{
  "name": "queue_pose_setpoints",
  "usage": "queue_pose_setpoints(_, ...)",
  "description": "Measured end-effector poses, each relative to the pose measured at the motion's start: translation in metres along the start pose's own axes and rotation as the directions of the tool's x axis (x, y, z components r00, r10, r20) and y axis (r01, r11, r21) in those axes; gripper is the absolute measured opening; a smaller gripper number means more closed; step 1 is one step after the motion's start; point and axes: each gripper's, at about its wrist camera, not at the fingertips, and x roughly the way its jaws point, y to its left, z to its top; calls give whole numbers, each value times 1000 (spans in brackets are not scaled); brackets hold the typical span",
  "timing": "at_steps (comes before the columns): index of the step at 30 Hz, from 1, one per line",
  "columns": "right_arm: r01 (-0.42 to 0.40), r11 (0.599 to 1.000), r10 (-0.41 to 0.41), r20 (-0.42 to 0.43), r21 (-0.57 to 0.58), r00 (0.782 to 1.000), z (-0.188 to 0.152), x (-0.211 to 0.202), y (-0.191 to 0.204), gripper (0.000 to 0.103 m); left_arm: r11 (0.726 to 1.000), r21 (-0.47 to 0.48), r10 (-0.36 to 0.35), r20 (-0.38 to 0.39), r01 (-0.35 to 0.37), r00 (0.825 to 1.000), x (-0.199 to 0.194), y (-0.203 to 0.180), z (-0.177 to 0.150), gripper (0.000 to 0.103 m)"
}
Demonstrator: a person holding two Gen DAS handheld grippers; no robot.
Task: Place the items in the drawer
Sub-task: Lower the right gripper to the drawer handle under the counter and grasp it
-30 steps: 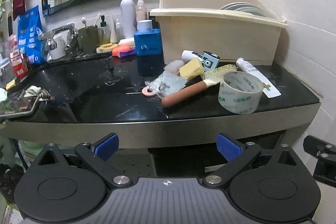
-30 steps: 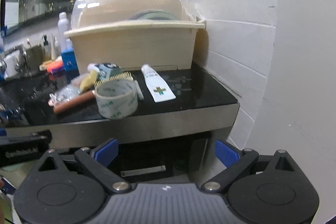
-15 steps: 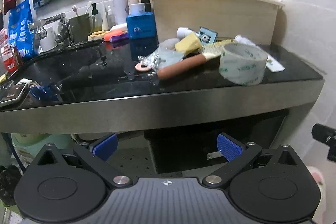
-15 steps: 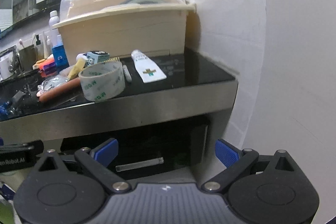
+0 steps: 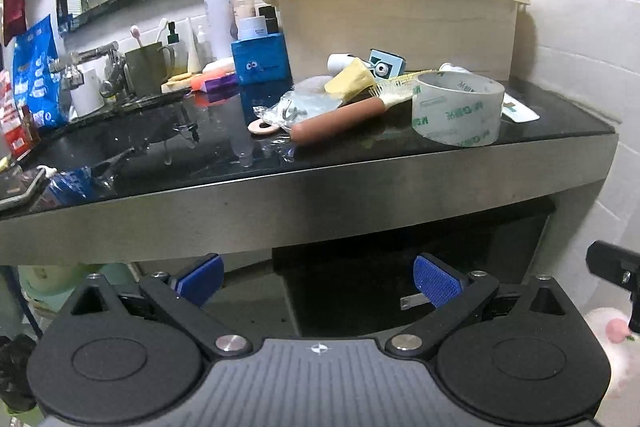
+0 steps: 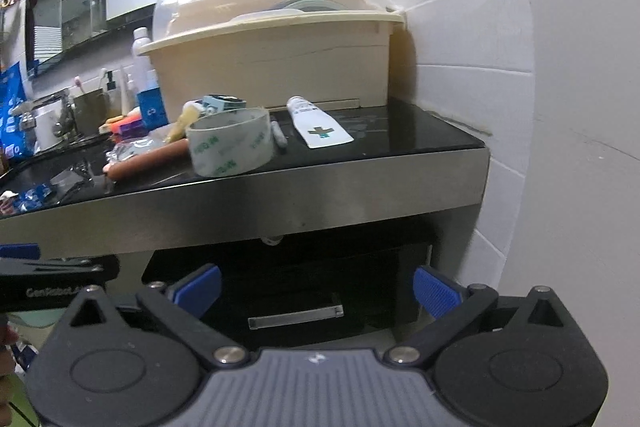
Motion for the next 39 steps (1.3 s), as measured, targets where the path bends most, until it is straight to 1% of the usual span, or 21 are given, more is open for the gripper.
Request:
queue_pose_setpoints(2, -12, 1000, 12, 10, 0, 1000, -1, -1, 0, 103, 1000, 9, -30, 6, 30, 1000, 0, 1, -2, 102)
queue_pose_setpoints(5, -41, 999, 41, 7, 23, 999, -5, 2, -5, 103, 998, 2, -57, -13, 57, 998, 4, 2, -5, 102)
queue_pose_setpoints(7, -64, 997, 66, -33, 48, 997, -5, 7, -9, 103, 998, -9, -66, -17, 66, 998, 5, 4, -8, 102)
queue_pose_setpoints(9, -113, 990, 118, -56, 80, 991, -6, 11, -15, 103, 996, -24, -85, -27, 85, 996, 8, 7, -10, 102)
queue_pose_setpoints(11, -165, 976, 171, -34, 139, 985, -11, 12, -22, 103, 992, -48, -121, -49, 118, 991, 12, 11, -11, 102)
queue_pose_setpoints(13, -233, 951, 235, 17, 202, 972, -16, 12, -31, 103, 987, -71, -150, -72, 145, 986, 16, 15, -12, 102)
queue_pose_setpoints(14, -246, 941, 251, 11, 233, 968, -16, 14, -33, 103, 986, -71, -154, -72, 149, 985, 17, 16, -13, 103)
queue_pose_setpoints(15, -251, 936, 260, -2, 245, 966, -16, 16, -35, 103, 986, -70, -153, -66, 148, 986, 16, 16, -15, 102)
queue_pose_setpoints(16, -260, 933, 268, 3, 248, 963, -17, 17, -36, 103, 987, -71, -150, -59, 145, 987, 16, 17, -17, 102)
queue_pose_setpoints(19, -261, 947, 257, 47, 188, 965, -21, 18, -36, 103, 988, -63, -146, -36, 144, 989, 17, 18, -20, 102)
queue_pose_setpoints(21, -253, 959, 250, 39, 129, 967, -20, 23, -33, 103, 989, -47, -145, -34, 143, 989, 18, 17, -21, 102)
queue_pose_setpoints(22, -268, 957, 265, 37, 108, 963, -20, 27, -33, 103, 988, -46, -151, -38, 149, 988, 19, 17, -22, 101)
queue_pose_setpoints(24, -297, 951, 294, 51, 82, 954, -21, 34, -35, 103, 986, -65, -155, -41, 152, 987, 22, 20, -22, 101)
queue_pose_setpoints(26, -285, 958, 282, 65, 41, 957, -21, 40, -35, 103, 985, -84, -154, -42, 150, 987, 24, 23, -23, 101)
queue_pose_setpoints(28, -276, 959, 278, 27, -65, 960, -20, 50, -30, 103, 985, -83, -155, -39, 151, 987, 25, 25, -22, 101)
queue_pose_setpoints(29, -267, 953, 269, -7, -142, 963, -20, 56, -26, 103, 985, -80, -154, -32, 151, 988, 25, 26, -22, 101)
queue_pose_setpoints(31, -252, 923, 247, -55, -291, 967, -22, 70, -18, 103, 985, -79, -155, -22, 153, 988, 25, 27, -22, 101)
queue_pose_setpoints(33, -248, 872, 231, -94, -421, 969, -25, 85, -11, 103, 983, -94, -161, -18, 159, 987, 27, 29, -22, 101)
queue_pose_setpoints(36, -276, 776, 233, -148, -568, 961, -33, 111, 2, 103, 970, -151, -192, -11, 188, 981, 27, 35, -24, 101)
queue_pose_setpoints(37, -288, 747, 240, -160, -600, 957, -36, 119, 5, 103, 964, -184, -196, 7, 194, 981, 25, 39, -25, 101)
queue_pose_setpoints(39, -313, 676, 243, -200, -667, 949, -42, 139, 14, 103, 955, -238, -172, 39, 176, 984, 22, 46, -27, 101)
